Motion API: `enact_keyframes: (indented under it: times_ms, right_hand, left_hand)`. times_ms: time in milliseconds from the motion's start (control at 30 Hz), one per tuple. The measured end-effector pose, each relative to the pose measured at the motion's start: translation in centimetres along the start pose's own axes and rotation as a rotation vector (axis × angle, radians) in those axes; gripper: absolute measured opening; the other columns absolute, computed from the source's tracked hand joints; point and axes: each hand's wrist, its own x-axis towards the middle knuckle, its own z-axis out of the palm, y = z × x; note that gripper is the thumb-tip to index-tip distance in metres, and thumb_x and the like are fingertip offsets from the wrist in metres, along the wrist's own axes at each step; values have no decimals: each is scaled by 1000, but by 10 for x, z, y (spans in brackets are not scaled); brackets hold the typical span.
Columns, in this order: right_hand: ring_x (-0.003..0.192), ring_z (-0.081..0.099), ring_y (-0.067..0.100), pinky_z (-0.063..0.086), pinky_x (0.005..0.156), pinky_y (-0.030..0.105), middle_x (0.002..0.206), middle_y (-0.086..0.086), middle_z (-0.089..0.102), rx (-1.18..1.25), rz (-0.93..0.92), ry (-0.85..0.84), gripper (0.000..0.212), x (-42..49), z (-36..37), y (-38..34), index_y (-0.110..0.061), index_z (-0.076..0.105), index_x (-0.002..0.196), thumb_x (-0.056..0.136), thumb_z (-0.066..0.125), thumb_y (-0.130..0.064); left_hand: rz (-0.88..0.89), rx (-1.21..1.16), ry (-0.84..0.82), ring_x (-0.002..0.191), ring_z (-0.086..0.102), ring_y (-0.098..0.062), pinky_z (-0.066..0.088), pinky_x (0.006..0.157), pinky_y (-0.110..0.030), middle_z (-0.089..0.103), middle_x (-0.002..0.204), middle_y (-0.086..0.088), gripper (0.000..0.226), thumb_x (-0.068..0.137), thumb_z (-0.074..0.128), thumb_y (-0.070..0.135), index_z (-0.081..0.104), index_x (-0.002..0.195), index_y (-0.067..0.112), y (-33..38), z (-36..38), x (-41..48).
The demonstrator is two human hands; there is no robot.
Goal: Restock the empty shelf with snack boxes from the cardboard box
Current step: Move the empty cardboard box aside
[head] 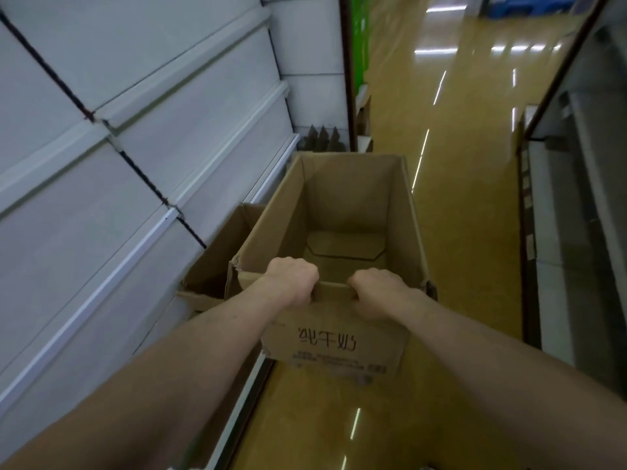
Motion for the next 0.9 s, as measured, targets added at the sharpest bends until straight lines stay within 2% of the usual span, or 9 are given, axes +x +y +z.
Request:
enact_keyframes:
  times_ms: [133, 300, 433, 533, 633, 900]
  right_hand:
    - [81, 55, 18, 42, 66, 29, 91, 0, 57, 13, 18, 19, 4, 0, -33, 54, -21, 57, 96, 92, 55, -20]
    - [90, 60, 16, 49, 72, 24, 102, 1, 61, 69, 45, 23, 17, 6, -70, 115, -21, 60, 111, 94, 57, -22]
    - [95, 60, 15, 52, 80, 26, 108, 1, 61, 116, 73, 7, 26, 16, -99, 161, -20, 58, 121, 94, 57, -21]
    - [96, 58, 15, 50, 79, 26, 110, 0, 59, 119, 111, -6, 32, 37, -121, 197, -21, 56, 125, 93, 59, -22]
    - [95, 58, 15, 48, 76, 25, 108, -2, 59, 110, 153, -7, 32, 68, -147, 232, -23, 58, 123, 91, 61, -23]
    - [103, 58, 18, 49, 84, 28, 112, -1, 60, 122, 226, -15, 35, 159, -240, 312, -23, 57, 126, 91, 62, -22]
  left_hand:
    - [26, 15, 32, 60, 45, -9, 30, 51, -23, 49, 71, 4, 21, 94, 59, 26, 48, 77, 23, 30, -40, 37]
    - [56, -23, 51, 62, 48, -9, 42, 59, -25, 58, 83, 2, 14, 93, 62, 26, 49, 87, 26, 60, -78, 94]
    - [138, -28, -14, 63, 50, -9, 37, 55, -22, 54, 79, 4, 8, 94, 58, 28, 53, 89, 24, 84, -112, 138]
    - [213, -25, -22, 61, 47, -8, 34, 53, -20, 51, 77, 5, 6, 95, 56, 26, 54, 92, 23, 94, -136, 179]
    - [268, -33, -14, 60, 45, -8, 36, 55, -20, 50, 75, 5, 7, 96, 56, 26, 53, 91, 22, 99, -159, 228]
    - [331, -26, -36, 63, 48, -11, 42, 65, -24, 55, 79, 3, 9, 95, 57, 29, 56, 89, 22, 94, -242, 371]
